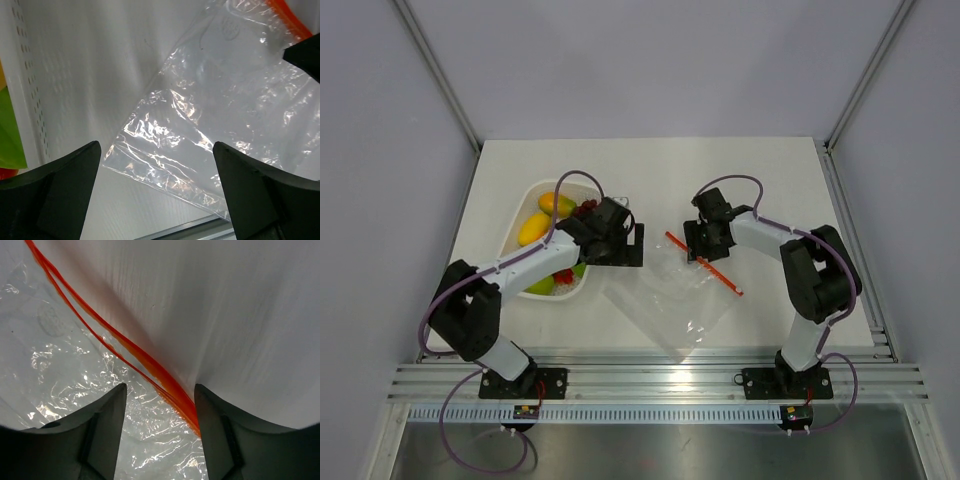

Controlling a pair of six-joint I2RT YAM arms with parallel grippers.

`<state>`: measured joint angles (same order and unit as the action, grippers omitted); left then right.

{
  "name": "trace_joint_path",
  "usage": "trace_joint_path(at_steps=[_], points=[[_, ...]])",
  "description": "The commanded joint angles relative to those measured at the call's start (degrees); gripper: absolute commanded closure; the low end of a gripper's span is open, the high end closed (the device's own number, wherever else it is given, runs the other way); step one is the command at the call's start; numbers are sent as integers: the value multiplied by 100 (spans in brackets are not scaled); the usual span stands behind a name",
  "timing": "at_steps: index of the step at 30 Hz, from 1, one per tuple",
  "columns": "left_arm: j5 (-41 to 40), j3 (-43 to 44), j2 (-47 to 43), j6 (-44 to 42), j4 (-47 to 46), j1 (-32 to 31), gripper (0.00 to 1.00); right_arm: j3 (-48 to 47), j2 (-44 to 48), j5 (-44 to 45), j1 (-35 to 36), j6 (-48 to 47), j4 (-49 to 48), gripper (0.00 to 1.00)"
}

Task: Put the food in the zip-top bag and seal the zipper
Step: Pick up the zipper food storage bag at the center of the board.

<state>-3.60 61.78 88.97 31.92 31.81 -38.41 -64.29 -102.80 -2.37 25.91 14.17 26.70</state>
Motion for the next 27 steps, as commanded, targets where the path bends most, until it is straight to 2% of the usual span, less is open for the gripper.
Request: trace_joint_path(at_steps=[1,3,4,6,7,8,9,11,14,17,22,27], points=[[307,536,-406,16,-9,-43,1,-233,-160,-158,-7,-152,-121,38],[316,651,-450,-2,97,-61,2,-250,-266,-211,-16,-187,-95,42],[324,703,-442,-2,123,-87,2,-268,-293,-228,-16,-222,-86,53],[324,853,-363,42,193,-114,4,-268,-267,-273,-7,-240,-51,66],[464,897,-319,77,185,-122,5,-251,-214,-264,-7,-222,-51,84],[526,958,-275,173,185,-131,6,-224,-109,-194,-16,-196,-59,95],[666,994,-153,226,176,-157,8,-207,-47,-124,-7,-152,-51,100],[860,1064,-38,349,106,-175,10,-207,154,87,-16,41,-33,100],[1194,1274,234,385,79,-202,14,-320,374,920,-86,462,177,100],[1309,1608,375,271,158,-202,17,-365,733,1220,-375,989,257,100],[1852,1996,542,183,54,-202,24,-50,1464,1152,-491,1989,11,100],[2564,1777,665,367,-666,-202,25,461,1966,1054,-351,3151,-507,100]])
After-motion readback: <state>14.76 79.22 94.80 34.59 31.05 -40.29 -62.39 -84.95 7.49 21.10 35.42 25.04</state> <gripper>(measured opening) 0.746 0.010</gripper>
